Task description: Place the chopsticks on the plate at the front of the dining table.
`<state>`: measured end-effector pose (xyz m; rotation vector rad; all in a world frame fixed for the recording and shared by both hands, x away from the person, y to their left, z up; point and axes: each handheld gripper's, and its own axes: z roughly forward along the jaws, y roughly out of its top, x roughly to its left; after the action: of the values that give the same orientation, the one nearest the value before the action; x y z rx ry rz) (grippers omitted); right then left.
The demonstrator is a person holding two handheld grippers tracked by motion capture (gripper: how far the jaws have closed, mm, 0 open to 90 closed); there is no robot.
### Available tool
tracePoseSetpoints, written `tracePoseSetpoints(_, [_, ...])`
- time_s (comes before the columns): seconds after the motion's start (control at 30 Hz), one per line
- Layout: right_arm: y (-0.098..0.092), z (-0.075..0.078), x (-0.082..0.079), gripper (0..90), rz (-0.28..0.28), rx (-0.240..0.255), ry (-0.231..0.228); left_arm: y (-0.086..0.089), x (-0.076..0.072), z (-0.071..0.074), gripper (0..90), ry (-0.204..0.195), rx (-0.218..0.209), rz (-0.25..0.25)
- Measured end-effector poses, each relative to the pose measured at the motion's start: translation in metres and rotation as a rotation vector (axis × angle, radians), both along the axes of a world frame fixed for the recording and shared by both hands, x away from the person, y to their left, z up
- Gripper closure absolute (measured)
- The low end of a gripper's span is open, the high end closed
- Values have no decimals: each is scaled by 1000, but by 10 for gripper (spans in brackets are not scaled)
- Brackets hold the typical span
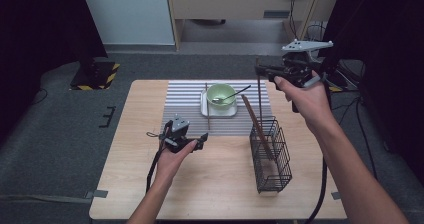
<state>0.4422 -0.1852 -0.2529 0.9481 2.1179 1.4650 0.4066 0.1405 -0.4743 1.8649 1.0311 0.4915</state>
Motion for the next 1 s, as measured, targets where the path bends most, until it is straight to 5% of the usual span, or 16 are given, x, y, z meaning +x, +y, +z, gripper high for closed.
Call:
tracePoseSetpoints(0.27, [10,4,1,847,19,22,-4,-5,-1,8,131,-29,5,-3])
tracePoseSetpoints(0.67, [49,-31,17,847,40,65,7,-21,-2,7,133,-43,-19,-64])
tracePoseSetpoints(1.0, [59,-55,23,847,16,99,33,-34,1,7,210,-50,-45,-86])
